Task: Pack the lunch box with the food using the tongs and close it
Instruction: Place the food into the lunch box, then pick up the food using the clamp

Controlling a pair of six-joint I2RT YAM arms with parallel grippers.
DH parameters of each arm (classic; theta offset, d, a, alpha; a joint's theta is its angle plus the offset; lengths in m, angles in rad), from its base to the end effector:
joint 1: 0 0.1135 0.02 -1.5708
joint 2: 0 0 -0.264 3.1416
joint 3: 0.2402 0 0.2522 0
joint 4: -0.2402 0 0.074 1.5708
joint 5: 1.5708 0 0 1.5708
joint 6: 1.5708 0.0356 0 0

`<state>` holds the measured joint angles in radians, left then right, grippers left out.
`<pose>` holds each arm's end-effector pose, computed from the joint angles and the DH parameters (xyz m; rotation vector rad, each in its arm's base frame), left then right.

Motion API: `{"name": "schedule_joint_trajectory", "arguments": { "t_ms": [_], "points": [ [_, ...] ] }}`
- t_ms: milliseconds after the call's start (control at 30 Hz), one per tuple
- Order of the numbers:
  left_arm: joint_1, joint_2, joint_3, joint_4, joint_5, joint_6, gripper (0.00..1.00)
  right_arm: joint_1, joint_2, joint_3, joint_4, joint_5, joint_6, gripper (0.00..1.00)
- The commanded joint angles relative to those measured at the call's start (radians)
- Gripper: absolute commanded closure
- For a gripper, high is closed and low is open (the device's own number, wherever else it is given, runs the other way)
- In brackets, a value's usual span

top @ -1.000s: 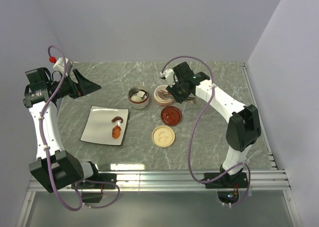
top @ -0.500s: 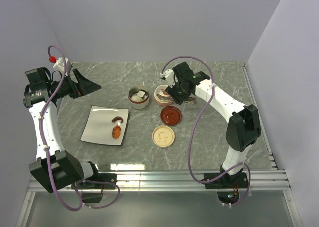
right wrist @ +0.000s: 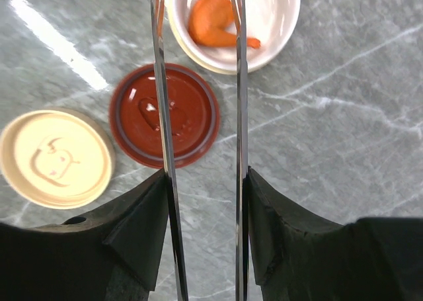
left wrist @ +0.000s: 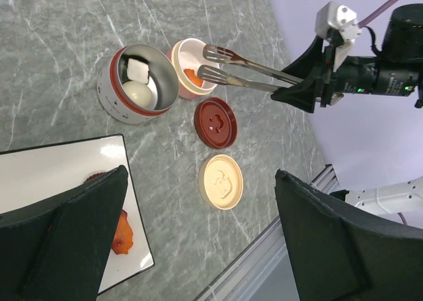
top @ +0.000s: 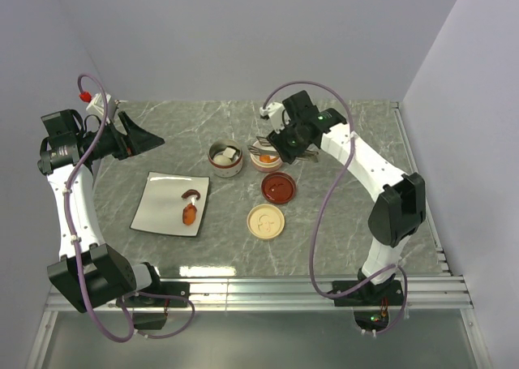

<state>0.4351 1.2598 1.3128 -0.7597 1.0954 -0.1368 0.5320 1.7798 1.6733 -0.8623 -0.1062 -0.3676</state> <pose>0.2394 0.0764 0.3791 -0.0237 2.0150 -1.0372 0.3313 0.1994 0.3152 -1.1435 2.2719 0.1995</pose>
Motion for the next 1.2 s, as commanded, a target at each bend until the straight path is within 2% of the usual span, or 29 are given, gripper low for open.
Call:
{"name": "schedule_joint_trajectory", "arguments": {
  "t_ms": [0, 100, 333, 467, 600, 1167],
  "points": [
    [0.004, -0.008, 0.017, 0.03, 0.027, 0.0, 0.01, 0.016, -0.091, 0.074, -0.033, -0.094, 0.015, 0.47],
    [0.004, -0.01, 0.016, 0.03, 0.027, -0.003, 0.01, 0.054, -0.128, 0.074, -0.05, -0.148, 0.006, 0.47],
    [0.005, -0.016, 0.006, 0.034, 0.026, -0.01, 0.01, 0.281, -0.123, 0.051, -0.046, -0.139, 0.048, 0.47],
    [0.004, -0.022, 0.003, 0.028, 0.021, -0.007, 0.01, 0.417, -0.068, 0.052, -0.032, -0.135, 0.085, 0.47],
    [0.004, -0.03, 0.005, 0.008, 0.008, 0.011, 0.01, 0.483, 0.039, 0.117, -0.075, -0.161, 0.104, 0.47],
    [0.005, -0.036, -0.01, -0.006, -0.011, 0.043, 0.01, 0.507, 0.219, 0.24, -0.087, -0.211, 0.288, 0.43]
  ]
}}
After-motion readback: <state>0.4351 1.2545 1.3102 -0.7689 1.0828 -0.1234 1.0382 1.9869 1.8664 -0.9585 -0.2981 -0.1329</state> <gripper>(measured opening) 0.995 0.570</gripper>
